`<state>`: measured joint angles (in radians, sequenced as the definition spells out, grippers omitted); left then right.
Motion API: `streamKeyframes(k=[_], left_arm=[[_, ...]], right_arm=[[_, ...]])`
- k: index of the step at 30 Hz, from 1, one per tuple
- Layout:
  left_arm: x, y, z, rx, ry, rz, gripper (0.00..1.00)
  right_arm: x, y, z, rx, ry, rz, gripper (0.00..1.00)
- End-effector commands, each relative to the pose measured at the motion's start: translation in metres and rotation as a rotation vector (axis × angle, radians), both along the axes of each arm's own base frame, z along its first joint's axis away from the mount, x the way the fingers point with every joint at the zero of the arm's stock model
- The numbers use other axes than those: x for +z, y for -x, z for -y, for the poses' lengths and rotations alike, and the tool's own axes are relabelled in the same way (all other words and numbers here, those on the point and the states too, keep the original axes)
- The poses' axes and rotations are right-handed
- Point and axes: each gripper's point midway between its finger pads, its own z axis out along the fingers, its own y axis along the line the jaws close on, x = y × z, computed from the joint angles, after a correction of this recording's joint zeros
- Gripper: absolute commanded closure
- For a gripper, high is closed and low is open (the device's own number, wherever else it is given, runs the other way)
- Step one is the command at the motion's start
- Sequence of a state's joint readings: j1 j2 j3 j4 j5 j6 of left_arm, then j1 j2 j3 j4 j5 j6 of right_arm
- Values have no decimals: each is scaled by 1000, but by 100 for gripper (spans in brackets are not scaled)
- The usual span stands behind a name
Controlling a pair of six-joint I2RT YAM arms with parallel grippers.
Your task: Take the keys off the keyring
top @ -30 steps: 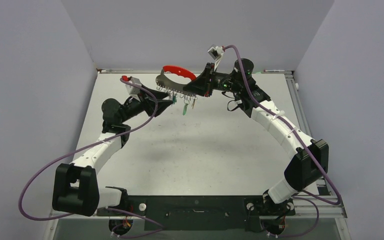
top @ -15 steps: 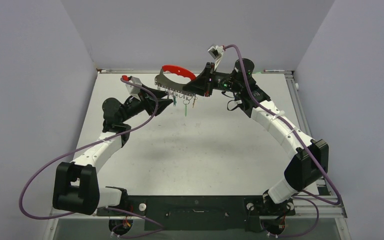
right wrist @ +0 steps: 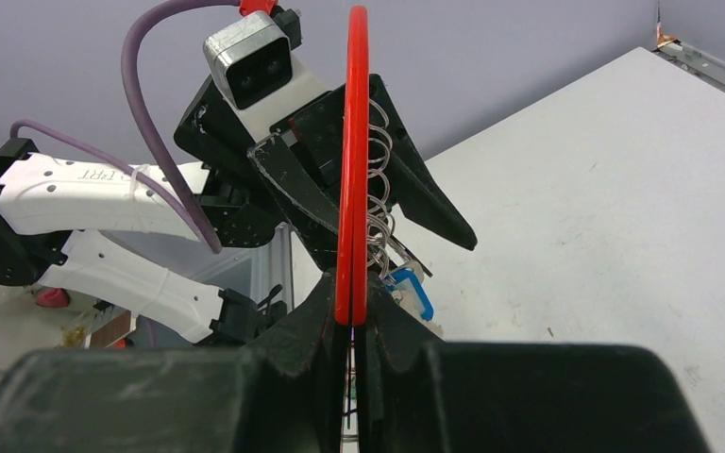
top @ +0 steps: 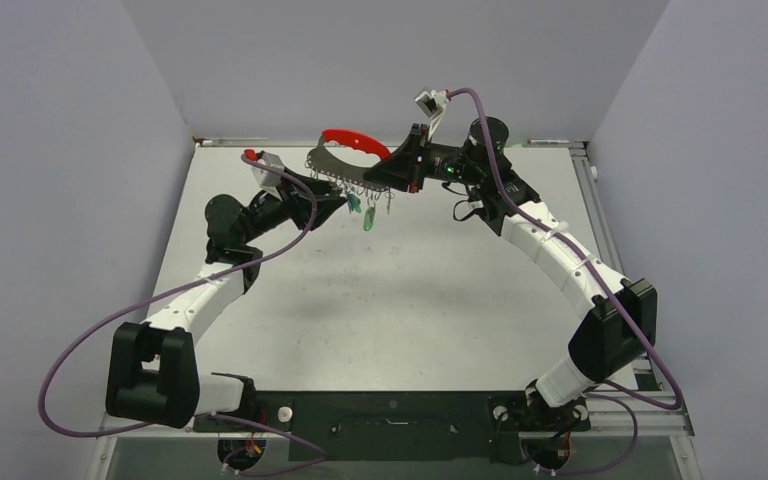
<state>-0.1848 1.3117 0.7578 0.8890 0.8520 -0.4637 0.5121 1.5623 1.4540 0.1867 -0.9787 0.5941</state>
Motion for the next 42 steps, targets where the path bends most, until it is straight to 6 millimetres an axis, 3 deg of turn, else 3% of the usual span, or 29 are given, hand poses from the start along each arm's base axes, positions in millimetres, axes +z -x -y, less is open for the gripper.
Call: streamKeyframes(k=[1,8,13,18,22,26,34,42], left_arm=[[35,0,2,-9,32,107,57],[42,7,4,-33,52,118,57],[45,11,6,-56,58,124,62],[44,12,7,-65,54,121,76],[41,11,7,-61,43,104,97],[34,6,4,-35,23,44,100],[3,0,3,50,-170,-177,100],[-36,22,-6,88,-346,-284,100]], right_arm=[[26,9,0,25,-59,87,95],[25,9,0,24,-60,83,95],[25,10,1,24,-60,81,95],[25,9,1,23,-63,77,95],[26,6,3,13,-67,76,95],[23,0,7,-7,-68,64,95],[-20,-24,13,-120,-24,-46,95],[-65,-34,19,-193,-17,-187,95]])
